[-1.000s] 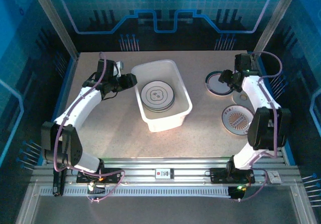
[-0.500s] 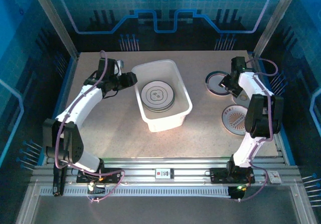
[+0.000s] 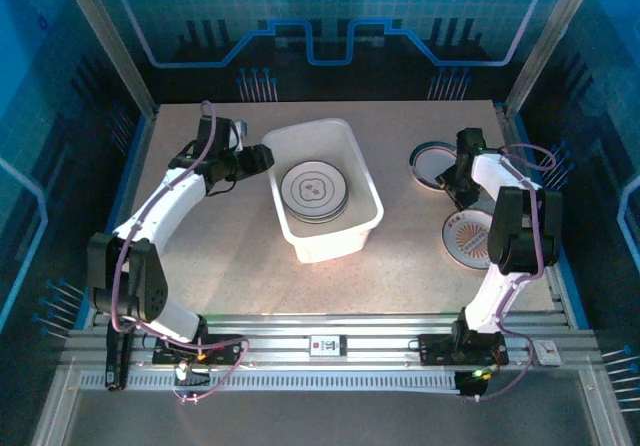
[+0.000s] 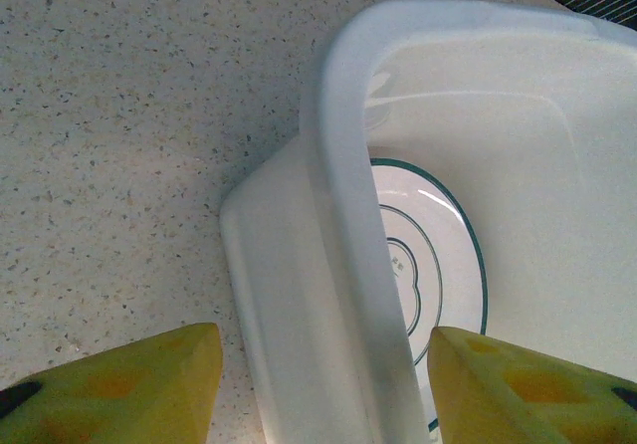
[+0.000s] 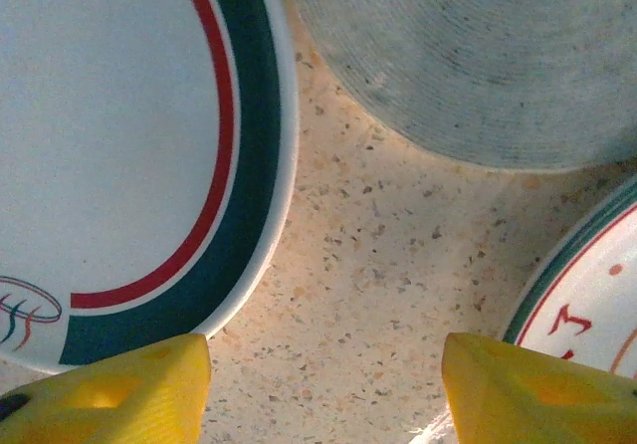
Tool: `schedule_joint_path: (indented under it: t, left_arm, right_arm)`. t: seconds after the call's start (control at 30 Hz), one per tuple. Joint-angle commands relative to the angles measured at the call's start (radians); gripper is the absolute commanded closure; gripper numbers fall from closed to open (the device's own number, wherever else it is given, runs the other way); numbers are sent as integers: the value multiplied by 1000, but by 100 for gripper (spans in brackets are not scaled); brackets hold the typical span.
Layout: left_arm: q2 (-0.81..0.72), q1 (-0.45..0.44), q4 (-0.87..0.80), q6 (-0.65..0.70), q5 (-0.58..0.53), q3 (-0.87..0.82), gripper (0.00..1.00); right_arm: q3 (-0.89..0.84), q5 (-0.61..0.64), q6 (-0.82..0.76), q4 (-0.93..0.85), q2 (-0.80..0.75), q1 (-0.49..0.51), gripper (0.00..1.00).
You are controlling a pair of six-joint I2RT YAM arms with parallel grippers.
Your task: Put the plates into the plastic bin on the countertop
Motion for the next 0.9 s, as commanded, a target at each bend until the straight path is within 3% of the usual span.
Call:
schedule_joint_path:
  t: [0.0,0.87]
  left_arm:
    - [-6,-3,13,-9,-11,32,42]
    - [-22,-2,16,-27,-24,24,42]
  right_arm:
    - [-7,-11,93,49,14,16,37]
    - [21,74,194,140,121,44,54]
